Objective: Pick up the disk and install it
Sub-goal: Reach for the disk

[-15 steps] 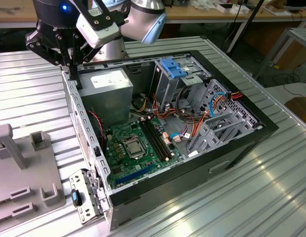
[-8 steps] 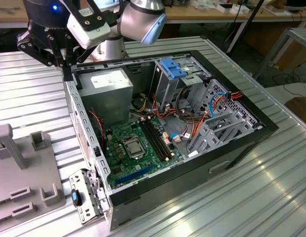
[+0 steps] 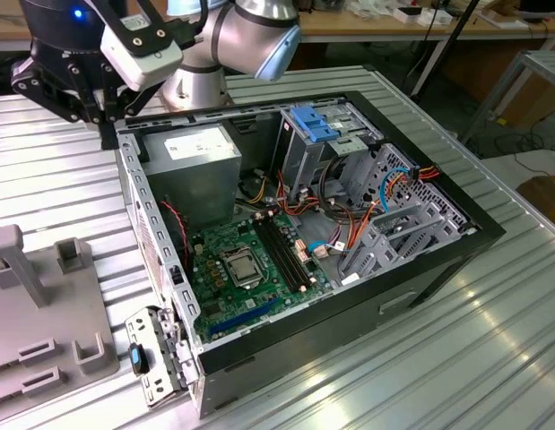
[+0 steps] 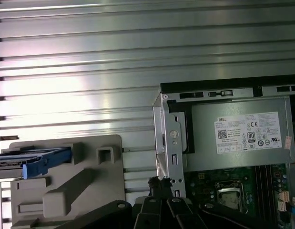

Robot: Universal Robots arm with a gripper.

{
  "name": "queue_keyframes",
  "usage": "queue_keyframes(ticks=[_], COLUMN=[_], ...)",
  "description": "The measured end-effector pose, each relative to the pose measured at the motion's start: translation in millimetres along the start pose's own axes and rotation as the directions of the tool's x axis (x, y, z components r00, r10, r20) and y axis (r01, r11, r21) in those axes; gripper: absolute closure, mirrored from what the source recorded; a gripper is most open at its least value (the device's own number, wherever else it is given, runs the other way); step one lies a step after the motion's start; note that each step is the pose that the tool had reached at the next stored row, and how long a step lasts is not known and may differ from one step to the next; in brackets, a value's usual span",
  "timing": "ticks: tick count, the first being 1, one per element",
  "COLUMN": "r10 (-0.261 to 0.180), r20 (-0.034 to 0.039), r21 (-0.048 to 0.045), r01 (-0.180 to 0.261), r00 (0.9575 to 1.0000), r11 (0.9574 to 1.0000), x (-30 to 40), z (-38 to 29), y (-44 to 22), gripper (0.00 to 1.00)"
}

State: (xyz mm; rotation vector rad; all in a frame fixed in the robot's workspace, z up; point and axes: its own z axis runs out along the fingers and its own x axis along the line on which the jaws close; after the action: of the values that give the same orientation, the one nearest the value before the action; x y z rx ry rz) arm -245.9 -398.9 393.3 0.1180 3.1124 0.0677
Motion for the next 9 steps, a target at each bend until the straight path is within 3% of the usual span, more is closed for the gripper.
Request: queue_keyframes(ticks=[9], r10=[0.0], r20=[0.0], r21=[0.0], r01=[0.0], r00=[1.0], r11=[1.0], x=[14.7], z=[-0.4], y=[-1.1], gripper=[0.89])
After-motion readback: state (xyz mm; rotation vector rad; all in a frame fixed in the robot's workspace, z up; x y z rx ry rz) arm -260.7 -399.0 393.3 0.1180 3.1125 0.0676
